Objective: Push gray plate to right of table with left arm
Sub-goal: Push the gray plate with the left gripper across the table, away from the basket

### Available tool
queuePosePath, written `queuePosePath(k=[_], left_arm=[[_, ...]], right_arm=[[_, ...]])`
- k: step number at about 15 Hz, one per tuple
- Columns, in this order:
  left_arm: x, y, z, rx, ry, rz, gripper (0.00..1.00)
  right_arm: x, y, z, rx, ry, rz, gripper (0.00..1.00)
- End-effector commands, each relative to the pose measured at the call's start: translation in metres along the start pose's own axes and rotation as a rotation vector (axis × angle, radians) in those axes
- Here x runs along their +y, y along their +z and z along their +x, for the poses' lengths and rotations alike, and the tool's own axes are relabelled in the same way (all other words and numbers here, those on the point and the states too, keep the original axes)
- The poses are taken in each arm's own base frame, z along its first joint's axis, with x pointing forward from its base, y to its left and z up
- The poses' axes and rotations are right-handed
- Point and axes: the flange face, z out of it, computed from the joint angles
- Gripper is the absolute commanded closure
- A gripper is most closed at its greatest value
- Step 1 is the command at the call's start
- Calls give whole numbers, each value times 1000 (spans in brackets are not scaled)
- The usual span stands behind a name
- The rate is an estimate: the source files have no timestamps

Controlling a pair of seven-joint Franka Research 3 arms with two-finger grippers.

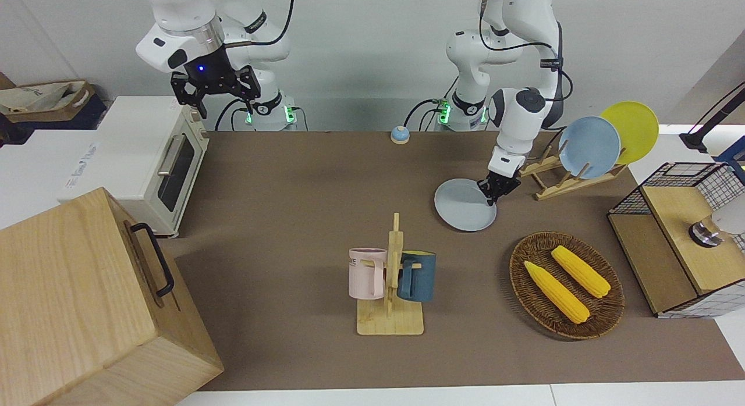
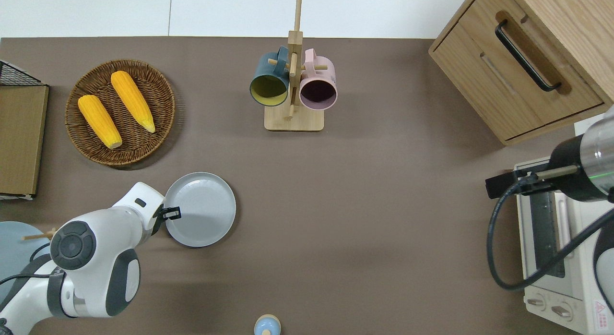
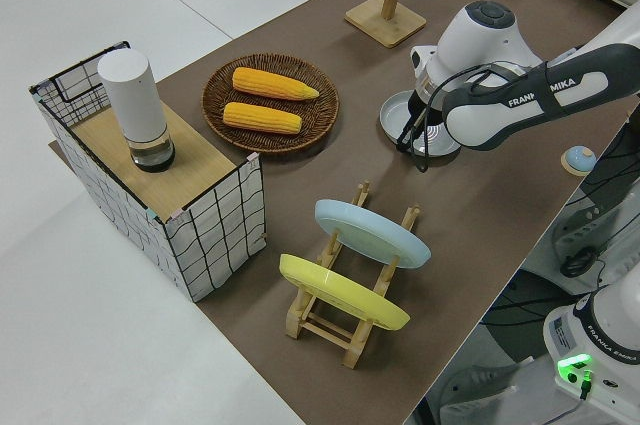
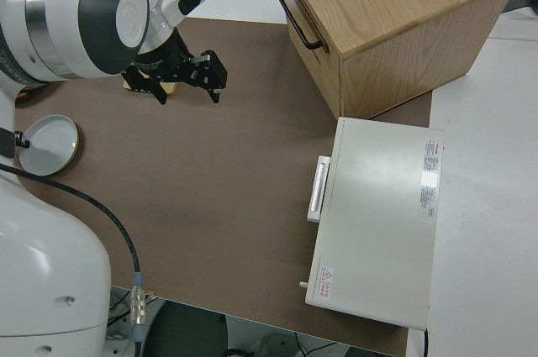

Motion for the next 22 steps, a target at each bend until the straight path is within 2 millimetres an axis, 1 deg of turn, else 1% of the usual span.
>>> queuePosePath(k=[1,3,6,9,10,12,13,15,16,17,18,19,20,21,22], left_arm=[[9,14,-7,-25,8,5,1000],[11,14,-7,-25,-8,5,1000],[22,15,-11,-29,-30,3,1000],[51,15,-20,-32,-66,-5,1000],[60,18,-23,-39,-80,-6,1000],[85,17,-30,-40,-115,-14,1000],[96,21,-36,-50,-143,-15,1000],[129,18,-44,-52,-171,-32,1000],[142,18,-48,-55,-193,-38,1000],[165,18,-56,-60,-210,-48,1000],[176,16,-58,-61,-233,-55,1000],[194,17,-68,-69,-254,-60,1000],[205,17,-72,-73,-263,-65,1000],[213,20,-73,-82,-286,-68,1000],[225,18,-74,-83,-303,-76,1000]], right_arm=[[1,-4,-3,-4,16,5,17],[2,-4,-3,-4,17,4,17],[1,-4,-3,-4,15,5,17],[1,-4,-3,-4,16,5,17],[1,-4,-3,-4,15,4,17],[1,-4,-3,-4,15,5,17],[2,-4,-3,-4,17,4,17],[1,-4,-3,-4,15,4,17],[1,-4,-3,-4,16,5,17],[1,-4,-3,-4,15,5,17],[1,-4,-3,-4,15,5,17],[1,-4,-3,-4,16,5,17],[2,-4,-3,-4,17,4,17],[1,-4,-3,-4,15,5,17],[1,-4,-3,-4,16,5,17]])
